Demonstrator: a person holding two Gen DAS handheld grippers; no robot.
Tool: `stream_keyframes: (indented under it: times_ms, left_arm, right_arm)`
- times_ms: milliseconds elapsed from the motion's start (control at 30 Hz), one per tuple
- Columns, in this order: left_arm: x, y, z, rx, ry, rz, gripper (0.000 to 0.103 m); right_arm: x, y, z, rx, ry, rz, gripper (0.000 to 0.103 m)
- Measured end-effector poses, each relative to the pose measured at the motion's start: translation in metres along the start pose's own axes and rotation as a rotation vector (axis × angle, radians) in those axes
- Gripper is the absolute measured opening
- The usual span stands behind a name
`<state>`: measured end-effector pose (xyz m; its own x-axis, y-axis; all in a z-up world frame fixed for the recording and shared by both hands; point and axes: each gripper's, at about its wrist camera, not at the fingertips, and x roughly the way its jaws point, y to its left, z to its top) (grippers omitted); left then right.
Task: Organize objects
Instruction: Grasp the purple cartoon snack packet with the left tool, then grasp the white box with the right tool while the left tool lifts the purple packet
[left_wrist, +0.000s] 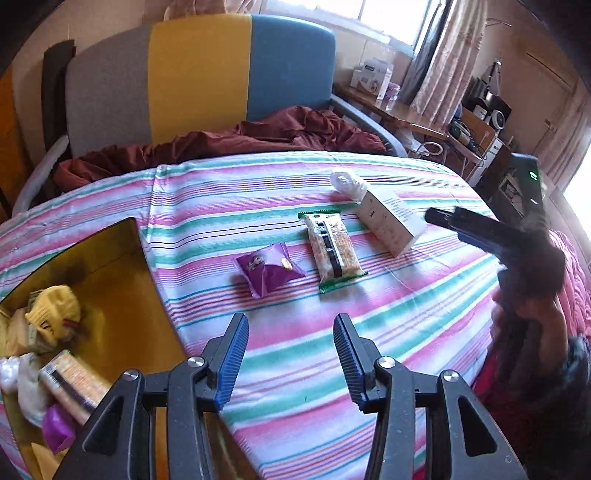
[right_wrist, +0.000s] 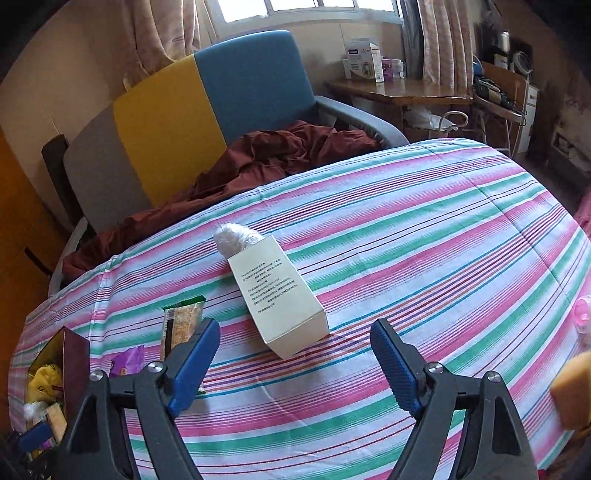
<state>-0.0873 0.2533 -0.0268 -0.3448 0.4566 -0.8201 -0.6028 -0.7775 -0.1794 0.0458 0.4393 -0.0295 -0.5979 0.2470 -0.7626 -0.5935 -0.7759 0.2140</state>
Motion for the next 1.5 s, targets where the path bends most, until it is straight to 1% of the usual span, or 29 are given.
stream_keyframes:
  times_ms: [67, 100, 167, 200, 233, 267, 367, 400, 467, 600, 667, 700, 733, 767, 800, 833, 867, 933, 1033, 1133, 1267, 1367, 1467, 1500]
  left_arm:
    - [0.016, -0.004, 0.011, 0.018, 0.023, 0.032, 0.050]
    - [0.024, -0.007, 0.016, 0.047, 0.031, 0.052, 0.054]
    - [0.039, -0.014, 0.025, 0.145, 0.062, 0.087, 0.059]
    - [0.048, -0.018, 0.029, 0.217, 0.089, 0.114, 0.061]
    - [0.055, -0.019, 0.031, 0.262, 0.108, 0.132, 0.062]
    - [0.062, -0.019, 0.034, 0.301, 0.132, 0.143, 0.066]
    - [0.083, -0.014, 0.042, 0.378, 0.199, 0.130, 0.070]
    - [0.091, -0.012, 0.044, 0.405, 0.220, 0.117, 0.076]
    - [0.103, -0.008, 0.047, 0.429, 0.249, 0.128, 0.079]
    - [0.120, -0.005, 0.052, 0.462, 0.268, 0.112, 0.079]
    - [0.129, -0.005, 0.052, 0.459, 0.284, 0.090, 0.079]
    - [0.134, -0.004, 0.052, 0.449, 0.293, 0.083, 0.067]
    - [0.138, -0.003, 0.051, 0.428, 0.299, 0.069, 0.059]
    - [0.136, -0.003, 0.052, 0.404, 0.278, 0.050, 0.045]
    - [0.134, -0.005, 0.052, 0.389, 0.268, 0.042, 0.040]
    - [0.132, -0.008, 0.050, 0.380, 0.272, 0.040, 0.039]
    - [0.130, -0.011, 0.046, 0.382, 0.268, 0.043, 0.037]
    - [0.123, -0.022, 0.034, 0.394, 0.256, 0.034, 0.036]
    - [0.112, -0.034, 0.014, 0.381, 0.238, 0.038, 0.036]
    - [0.097, -0.041, -0.005, 0.334, 0.208, 0.040, 0.036]
    - [0.071, -0.044, -0.030, 0.260, 0.128, 0.042, 0.036]
    - [0.057, -0.061, -0.056, 0.300, 0.063, 0.054, 0.036]
    - [0.055, -0.067, -0.079, 0.317, 0.046, 0.041, 0.035]
    - [0.051, -0.069, -0.085, 0.331, 0.017, 0.052, 0.035]
  right_arm:
    - [0.000, -0.002, 0.000, 0.012, 0.008, 0.015, 0.085]
    - [0.001, -0.003, 0.000, 0.016, 0.010, 0.022, 0.085]
    - [0.002, -0.004, 0.001, 0.027, 0.018, 0.032, 0.086]
    - [0.002, -0.005, 0.000, 0.033, 0.023, 0.037, 0.086]
    - [0.003, -0.005, 0.000, 0.039, 0.030, 0.046, 0.086]
    - [0.004, -0.006, 0.000, 0.043, 0.036, 0.054, 0.086]
    - [0.003, -0.006, 0.000, 0.050, 0.039, 0.072, 0.086]
    - [0.002, -0.007, 0.001, 0.053, 0.037, 0.079, 0.086]
    - [0.001, -0.008, 0.002, 0.062, 0.034, 0.089, 0.086]
    - [0.000, -0.013, 0.003, 0.092, 0.034, 0.102, 0.086]
    - [0.002, -0.016, 0.004, 0.106, 0.041, 0.103, 0.086]
    - [0.004, -0.017, 0.004, 0.110, 0.044, 0.103, 0.086]
    - [0.005, -0.018, 0.004, 0.112, 0.046, 0.102, 0.086]
    - [0.005, -0.018, 0.004, 0.114, 0.048, 0.100, 0.086]
    - [0.006, -0.019, 0.004, 0.117, 0.048, 0.097, 0.086]
    - [0.007, -0.020, 0.004, 0.120, 0.049, 0.094, 0.086]
    - [0.007, -0.021, 0.005, 0.123, 0.049, 0.090, 0.086]
    - [0.008, -0.022, 0.005, 0.128, 0.053, 0.087, 0.086]
    - [0.008, -0.025, 0.004, 0.135, 0.055, 0.088, 0.086]
    - [0.008, -0.027, 0.004, 0.140, 0.056, 0.081, 0.086]
    - [0.008, -0.029, 0.003, 0.149, 0.061, 0.078, 0.086]
    - [0.008, -0.029, 0.003, 0.146, 0.060, 0.074, 0.086]
    - [0.007, -0.027, 0.002, 0.136, 0.057, 0.070, 0.086]
    - [0.007, -0.026, 0.002, 0.131, 0.054, 0.069, 0.086]
